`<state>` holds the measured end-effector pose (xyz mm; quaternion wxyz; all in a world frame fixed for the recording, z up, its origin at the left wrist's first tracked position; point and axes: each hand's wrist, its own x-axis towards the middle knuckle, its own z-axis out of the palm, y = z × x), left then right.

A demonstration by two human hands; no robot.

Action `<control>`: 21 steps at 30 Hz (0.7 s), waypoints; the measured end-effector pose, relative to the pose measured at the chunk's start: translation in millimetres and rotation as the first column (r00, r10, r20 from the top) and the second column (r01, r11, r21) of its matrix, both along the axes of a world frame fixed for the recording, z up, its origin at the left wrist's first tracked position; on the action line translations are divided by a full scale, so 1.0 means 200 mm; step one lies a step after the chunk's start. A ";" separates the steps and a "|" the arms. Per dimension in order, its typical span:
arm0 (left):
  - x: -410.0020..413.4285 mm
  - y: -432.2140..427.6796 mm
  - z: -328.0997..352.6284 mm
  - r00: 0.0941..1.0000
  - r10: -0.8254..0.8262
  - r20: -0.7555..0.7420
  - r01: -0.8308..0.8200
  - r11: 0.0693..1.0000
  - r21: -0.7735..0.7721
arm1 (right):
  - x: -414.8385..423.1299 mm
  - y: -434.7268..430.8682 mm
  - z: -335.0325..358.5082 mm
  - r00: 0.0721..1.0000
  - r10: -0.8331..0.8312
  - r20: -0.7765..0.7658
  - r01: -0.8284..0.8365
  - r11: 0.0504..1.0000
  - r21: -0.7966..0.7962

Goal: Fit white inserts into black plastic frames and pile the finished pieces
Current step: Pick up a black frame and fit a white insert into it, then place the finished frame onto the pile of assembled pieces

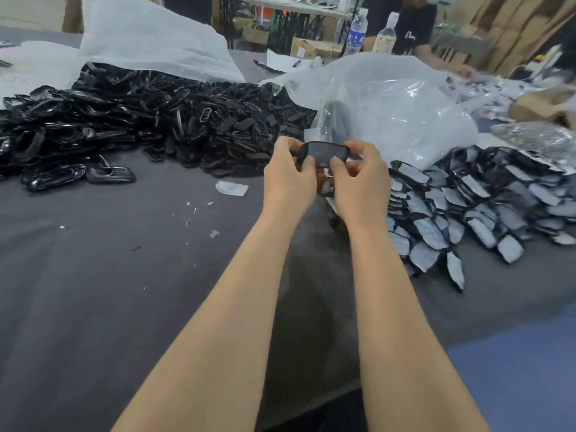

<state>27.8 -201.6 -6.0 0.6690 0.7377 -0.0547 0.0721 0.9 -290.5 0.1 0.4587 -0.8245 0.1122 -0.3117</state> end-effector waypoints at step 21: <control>-0.01 -0.52 -0.14 0.993 0.043 0.111 -0.090 0.880 0.466 | -0.02 -0.37 -0.15 0.931 -0.354 -0.089 0.338 0.928 -0.157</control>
